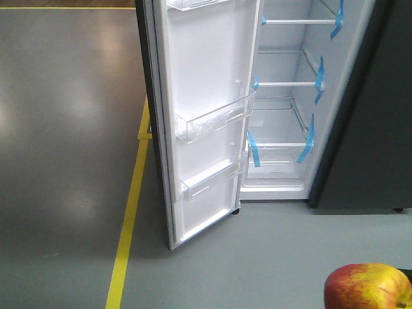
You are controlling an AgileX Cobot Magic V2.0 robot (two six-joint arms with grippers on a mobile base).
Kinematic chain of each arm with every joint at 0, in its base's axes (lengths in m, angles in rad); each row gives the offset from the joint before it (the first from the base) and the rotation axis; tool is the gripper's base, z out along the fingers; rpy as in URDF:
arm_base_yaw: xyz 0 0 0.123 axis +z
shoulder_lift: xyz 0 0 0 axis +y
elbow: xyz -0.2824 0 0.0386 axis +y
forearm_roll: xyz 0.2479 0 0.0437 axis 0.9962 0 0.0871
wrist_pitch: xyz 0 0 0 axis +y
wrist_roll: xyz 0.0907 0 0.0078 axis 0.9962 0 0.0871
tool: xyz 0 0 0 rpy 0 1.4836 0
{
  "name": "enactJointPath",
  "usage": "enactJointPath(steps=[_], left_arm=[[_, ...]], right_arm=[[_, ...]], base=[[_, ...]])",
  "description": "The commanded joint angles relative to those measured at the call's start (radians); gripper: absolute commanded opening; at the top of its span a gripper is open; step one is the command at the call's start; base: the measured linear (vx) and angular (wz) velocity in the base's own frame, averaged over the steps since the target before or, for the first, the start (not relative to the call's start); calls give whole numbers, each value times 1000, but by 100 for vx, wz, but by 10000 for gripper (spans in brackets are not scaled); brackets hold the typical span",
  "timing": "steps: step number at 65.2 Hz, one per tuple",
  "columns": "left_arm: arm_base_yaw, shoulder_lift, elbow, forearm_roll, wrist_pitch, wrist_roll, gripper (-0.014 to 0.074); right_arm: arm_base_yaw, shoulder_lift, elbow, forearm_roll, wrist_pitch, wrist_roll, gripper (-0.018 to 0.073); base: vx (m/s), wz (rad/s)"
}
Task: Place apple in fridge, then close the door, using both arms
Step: 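Drive closer to the refrigerator opening with the apple held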
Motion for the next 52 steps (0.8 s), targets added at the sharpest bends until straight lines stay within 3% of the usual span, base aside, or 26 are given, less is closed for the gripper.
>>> enactJointPath(steps=[1, 52], left_arm=[[1, -15, 29, -11, -73, -2, -6], [1, -15, 29, -11, -73, -2, -6]], right_arm=[[2, 5, -27, 37, -65, -3, 336], [2, 5, -27, 37, -65, -3, 336]], base=[[10, 0], [9, 1]])
